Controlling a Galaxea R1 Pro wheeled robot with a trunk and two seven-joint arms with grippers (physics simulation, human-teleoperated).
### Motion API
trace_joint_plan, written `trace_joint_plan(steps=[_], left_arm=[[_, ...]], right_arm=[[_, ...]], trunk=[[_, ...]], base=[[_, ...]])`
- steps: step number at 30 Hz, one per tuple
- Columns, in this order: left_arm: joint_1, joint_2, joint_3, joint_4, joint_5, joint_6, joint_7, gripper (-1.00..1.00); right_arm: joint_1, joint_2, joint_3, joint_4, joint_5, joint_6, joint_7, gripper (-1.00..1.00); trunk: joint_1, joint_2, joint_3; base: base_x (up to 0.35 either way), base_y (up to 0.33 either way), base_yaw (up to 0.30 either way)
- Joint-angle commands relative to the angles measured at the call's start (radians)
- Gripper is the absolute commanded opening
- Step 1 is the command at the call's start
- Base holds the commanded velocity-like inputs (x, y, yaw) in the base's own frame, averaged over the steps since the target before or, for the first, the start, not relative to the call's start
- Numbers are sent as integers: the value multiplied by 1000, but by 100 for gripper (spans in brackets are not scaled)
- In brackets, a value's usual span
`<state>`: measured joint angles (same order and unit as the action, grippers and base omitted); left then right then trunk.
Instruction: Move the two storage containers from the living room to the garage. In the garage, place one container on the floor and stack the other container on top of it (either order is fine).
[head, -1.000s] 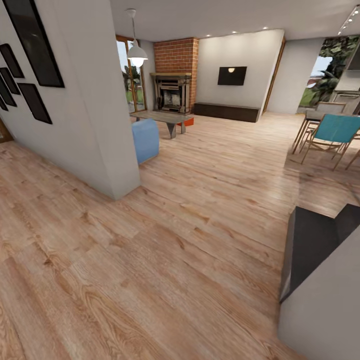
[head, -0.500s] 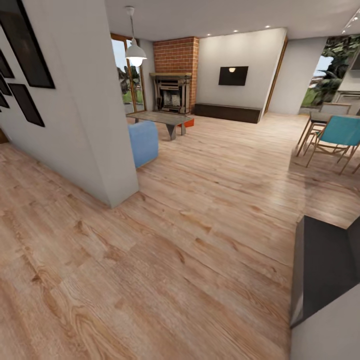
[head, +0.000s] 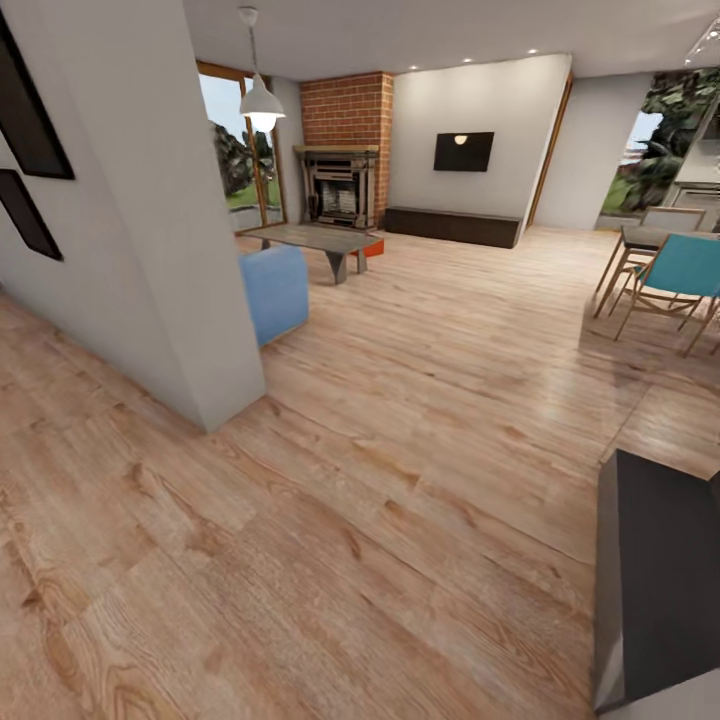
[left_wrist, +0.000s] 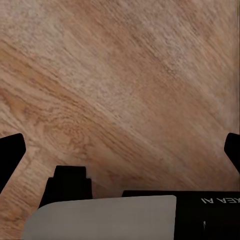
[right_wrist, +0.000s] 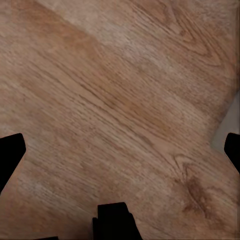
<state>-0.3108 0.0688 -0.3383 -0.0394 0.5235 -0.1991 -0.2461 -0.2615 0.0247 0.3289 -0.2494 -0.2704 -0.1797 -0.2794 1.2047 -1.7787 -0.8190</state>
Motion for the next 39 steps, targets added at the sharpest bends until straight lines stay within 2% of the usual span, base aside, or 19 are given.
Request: trace_joint_plan(steps=[1, 14, 39], left_arm=[[-1, 0, -8, 1, 10, -3, -4, 100], [0, 0, -8, 1, 10, -3, -4, 100], [0, 0, -8, 1, 10, -3, -4, 100]], right_arm=[[-1, 0, 9, 1, -10, -4, -4, 100], [-1, 0, 9, 1, -10, -4, -4, 100], [-1, 0, 9, 1, -10, -4, -4, 100]], trunk=[[0, 0, -1], [0, 0, -1], [0, 0, -1]], base=[[329, -114, -92], [330, -101, -174], [340, -3, -6]])
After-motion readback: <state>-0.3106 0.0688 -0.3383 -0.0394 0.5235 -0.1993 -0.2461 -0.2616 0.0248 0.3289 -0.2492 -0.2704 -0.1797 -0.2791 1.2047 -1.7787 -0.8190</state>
